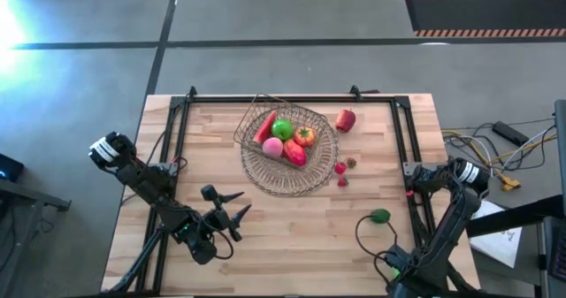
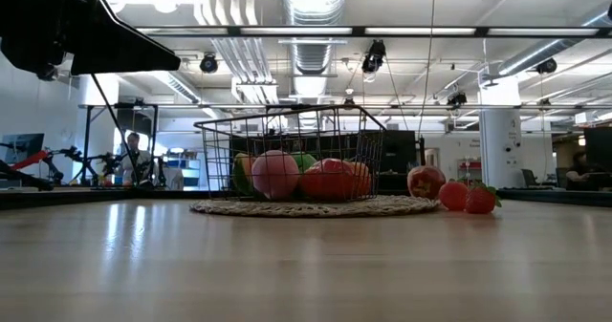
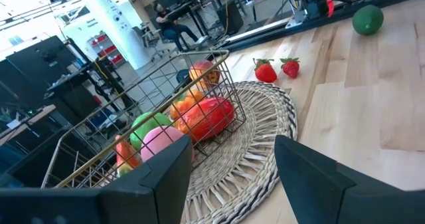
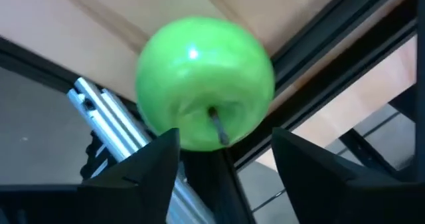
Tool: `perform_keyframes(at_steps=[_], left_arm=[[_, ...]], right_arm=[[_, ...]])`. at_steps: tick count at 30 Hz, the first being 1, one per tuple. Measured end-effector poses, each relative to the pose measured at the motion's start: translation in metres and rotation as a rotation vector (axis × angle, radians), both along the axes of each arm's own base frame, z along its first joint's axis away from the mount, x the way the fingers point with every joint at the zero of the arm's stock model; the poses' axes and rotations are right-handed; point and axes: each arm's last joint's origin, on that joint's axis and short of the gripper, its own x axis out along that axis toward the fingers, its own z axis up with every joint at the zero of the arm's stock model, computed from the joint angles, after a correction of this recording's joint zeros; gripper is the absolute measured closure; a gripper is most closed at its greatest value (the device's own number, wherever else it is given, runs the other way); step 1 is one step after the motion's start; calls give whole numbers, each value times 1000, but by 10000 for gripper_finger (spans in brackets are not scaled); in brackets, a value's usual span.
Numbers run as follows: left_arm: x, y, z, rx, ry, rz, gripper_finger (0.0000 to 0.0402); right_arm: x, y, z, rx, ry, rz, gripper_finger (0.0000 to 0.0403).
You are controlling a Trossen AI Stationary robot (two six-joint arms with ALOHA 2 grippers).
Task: Build produce basket
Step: Put the green apple into the gold wire basket
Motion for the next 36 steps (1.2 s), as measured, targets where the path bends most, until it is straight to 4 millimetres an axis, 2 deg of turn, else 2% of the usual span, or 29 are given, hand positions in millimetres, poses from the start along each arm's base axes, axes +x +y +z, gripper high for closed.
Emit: perform_keyframes(at_steps=[13, 25, 31, 36], left_arm=[[0, 0, 0, -2, -2, 0, 203], [0, 0, 0, -2, -1, 0, 203], [0, 0, 0, -1, -1, 0, 203], [0, 0, 0, -2, -1, 0, 203]], right_arm=[[-3, -5, -10, -1, 14, 21, 267], [-4, -5, -13, 19, 10, 89, 387], [-4, -5, -11, 30, -4, 101, 394], [-1, -10, -2, 38, -55, 87, 394]])
